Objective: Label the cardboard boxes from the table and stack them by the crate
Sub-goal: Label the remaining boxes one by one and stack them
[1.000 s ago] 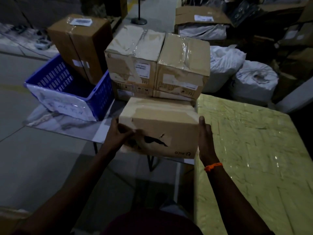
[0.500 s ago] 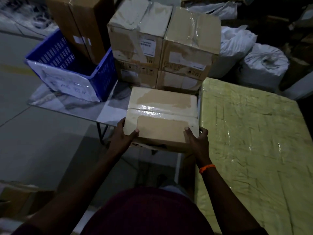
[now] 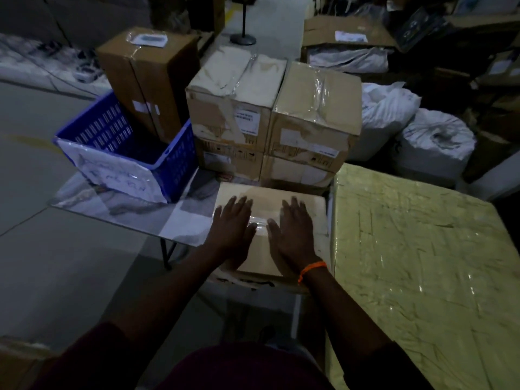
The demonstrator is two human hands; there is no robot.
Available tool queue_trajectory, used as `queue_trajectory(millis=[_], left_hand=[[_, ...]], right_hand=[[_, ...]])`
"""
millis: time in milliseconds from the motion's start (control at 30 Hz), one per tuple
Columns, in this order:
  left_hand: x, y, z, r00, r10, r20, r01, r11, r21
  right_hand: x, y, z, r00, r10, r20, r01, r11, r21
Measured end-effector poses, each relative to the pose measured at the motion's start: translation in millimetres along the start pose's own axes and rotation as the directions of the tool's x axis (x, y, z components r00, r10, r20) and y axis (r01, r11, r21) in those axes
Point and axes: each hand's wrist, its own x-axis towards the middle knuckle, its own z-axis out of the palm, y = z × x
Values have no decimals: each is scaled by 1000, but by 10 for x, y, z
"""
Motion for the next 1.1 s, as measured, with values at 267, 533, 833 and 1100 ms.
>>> queue_trajectory(millis=[267, 533, 833, 1100], left_hand=[[247, 78, 67, 991, -6, 133, -6, 996, 86], [226, -5, 2, 986, 56, 159, -71, 993, 90], [-189, -107, 67, 996, 32, 83, -38, 996, 83], [-293, -109, 163, 1000, 20, -21, -19, 997, 76]], right_hand=[[202, 24, 62, 988, -30, 149, 43, 995, -86], [175, 110, -35, 974, -69, 215, 95, 989, -114], [-302, 476, -31, 988, -61, 140, 91, 971, -220], [-401, 463, 20, 996, -79, 33, 84, 981, -174]])
